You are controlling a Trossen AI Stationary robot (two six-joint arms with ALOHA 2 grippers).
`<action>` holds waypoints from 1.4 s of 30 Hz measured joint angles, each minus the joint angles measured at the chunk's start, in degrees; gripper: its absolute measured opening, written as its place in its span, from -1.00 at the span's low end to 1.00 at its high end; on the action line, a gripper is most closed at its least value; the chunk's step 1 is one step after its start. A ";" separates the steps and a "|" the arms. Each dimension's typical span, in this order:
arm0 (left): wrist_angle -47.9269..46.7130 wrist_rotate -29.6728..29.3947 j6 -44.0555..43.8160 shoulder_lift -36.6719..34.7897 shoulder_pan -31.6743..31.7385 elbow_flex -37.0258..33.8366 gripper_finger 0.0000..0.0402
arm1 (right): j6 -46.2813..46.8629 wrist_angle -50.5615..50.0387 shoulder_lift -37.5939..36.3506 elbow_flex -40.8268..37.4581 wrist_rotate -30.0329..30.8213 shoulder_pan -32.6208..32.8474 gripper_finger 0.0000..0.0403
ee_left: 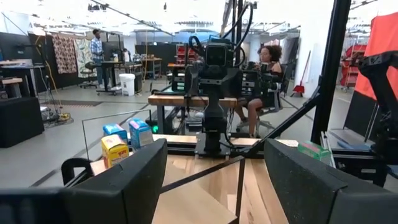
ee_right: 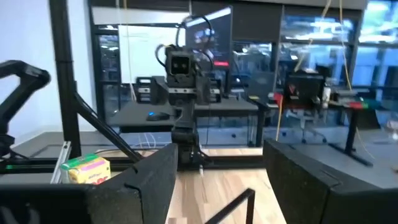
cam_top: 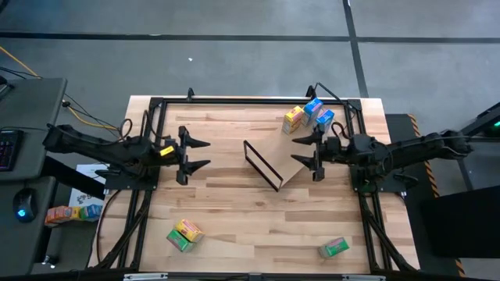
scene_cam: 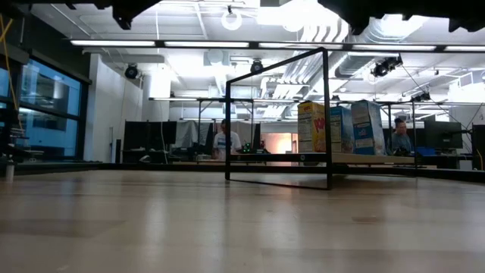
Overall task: Stack cereal on shelf
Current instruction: Put the right green cereal box on the shelf
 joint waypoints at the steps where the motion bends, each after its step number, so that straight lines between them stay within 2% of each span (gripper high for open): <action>1: -0.02 0.00 0.15 -0.78 0.00 -0.65 0.29 | -0.28 -0.02 -0.07 0.00 -0.13 0.00 0.15; 14: 4.66 -1.00 0.42 -3.14 0.00 -3.96 0.29 | 3.70 -1.08 0.17 0.00 -0.83 0.00 0.15; 19: 4.63 -1.01 0.03 -3.13 0.00 -3.96 0.29 | 10.74 -0.13 0.22 1.35 -12.40 2.84 0.15; 21: 4.68 -1.03 0.08 -3.13 0.00 -3.96 0.29 | 10.82 -2.64 0.49 3.49 -13.62 6.35 0.15; 23: 4.95 -1.04 0.46 -3.13 0.00 -3.96 0.29 | 10.64 -9.96 0.54 6.61 -11.04 10.47 0.15; 27: 5.04 -1.09 0.45 -3.14 0.00 -3.96 0.29 | 11.96 -29.91 2.55 15.66 0.44 20.10 0.15; 32: 5.05 -1.11 0.45 -3.13 0.00 -3.96 0.29 | 16.97 -51.24 8.19 26.92 12.00 30.78 0.15; 36: 5.00 -1.14 0.45 -3.13 0.00 -3.96 0.29 | 24.50 -60.21 13.11 33.62 13.36 35.64 0.15; 42: 4.72 -1.14 0.45 -3.15 0.00 -3.96 0.29 | 45.13 -67.44 20.04 39.18 13.18 40.53 0.15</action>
